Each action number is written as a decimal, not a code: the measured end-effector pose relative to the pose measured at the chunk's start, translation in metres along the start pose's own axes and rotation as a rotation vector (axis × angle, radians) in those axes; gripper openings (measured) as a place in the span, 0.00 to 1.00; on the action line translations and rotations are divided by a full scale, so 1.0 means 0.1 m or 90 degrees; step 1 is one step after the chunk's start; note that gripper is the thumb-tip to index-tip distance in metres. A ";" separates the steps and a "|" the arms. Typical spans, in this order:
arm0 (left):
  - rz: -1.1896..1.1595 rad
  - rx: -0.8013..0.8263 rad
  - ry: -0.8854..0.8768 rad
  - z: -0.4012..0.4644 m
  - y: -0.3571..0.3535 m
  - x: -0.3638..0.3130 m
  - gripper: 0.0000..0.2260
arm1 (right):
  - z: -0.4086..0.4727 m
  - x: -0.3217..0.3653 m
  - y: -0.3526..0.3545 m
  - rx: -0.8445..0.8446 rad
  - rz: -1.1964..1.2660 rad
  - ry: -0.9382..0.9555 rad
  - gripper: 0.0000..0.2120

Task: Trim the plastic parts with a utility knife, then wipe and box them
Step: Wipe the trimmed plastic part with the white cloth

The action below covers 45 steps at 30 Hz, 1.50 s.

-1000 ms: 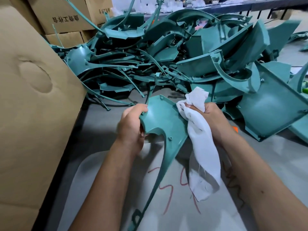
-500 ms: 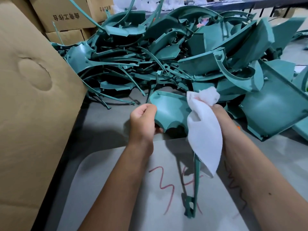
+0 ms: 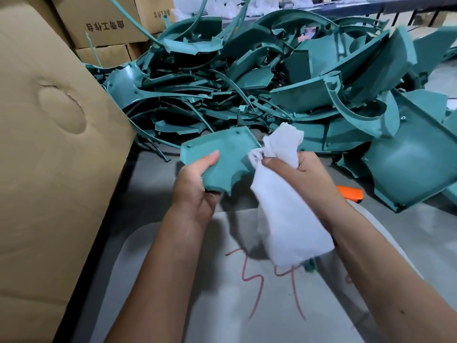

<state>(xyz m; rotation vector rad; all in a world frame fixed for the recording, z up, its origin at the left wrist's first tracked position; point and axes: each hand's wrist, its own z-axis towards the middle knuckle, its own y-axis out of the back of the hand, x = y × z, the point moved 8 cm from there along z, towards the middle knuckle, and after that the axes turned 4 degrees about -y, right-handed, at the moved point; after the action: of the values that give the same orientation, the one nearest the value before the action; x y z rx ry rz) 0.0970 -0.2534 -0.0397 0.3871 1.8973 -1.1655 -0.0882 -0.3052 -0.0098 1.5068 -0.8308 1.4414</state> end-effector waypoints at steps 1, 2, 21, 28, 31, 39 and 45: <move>-0.031 -0.030 -0.026 0.03 0.07 -0.07 0.08 | -0.05 0.05 -0.07 0.028 -0.008 0.040 0.23; -0.062 -0.055 -0.049 0.06 0.14 -0.14 0.09 | -0.08 0.08 -0.10 0.046 -0.018 0.067 0.23; -0.283 0.057 -0.100 0.00 0.09 -0.29 0.15 | -0.18 0.07 -0.29 0.608 0.428 -0.192 0.19; -0.132 0.041 -0.121 0.10 0.19 -0.36 0.16 | -0.24 0.01 -0.25 0.529 0.359 -0.037 0.17; 0.089 -0.051 -0.161 0.16 0.38 -0.40 0.26 | -0.14 0.14 -0.13 0.367 0.094 0.092 0.06; 0.288 -0.001 -0.346 0.08 0.24 -0.57 0.25 | -0.15 0.06 -0.36 0.226 -0.420 0.185 0.24; 0.272 -0.236 -0.394 0.14 0.63 -0.65 0.14 | -0.20 -0.09 -0.41 0.345 -0.307 0.062 0.14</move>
<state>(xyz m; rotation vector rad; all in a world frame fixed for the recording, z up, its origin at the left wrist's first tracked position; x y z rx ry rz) 0.1823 -0.2223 -0.0276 0.1793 1.3521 -0.5428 -0.0606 -0.2713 -0.0250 1.8505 0.0130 1.4067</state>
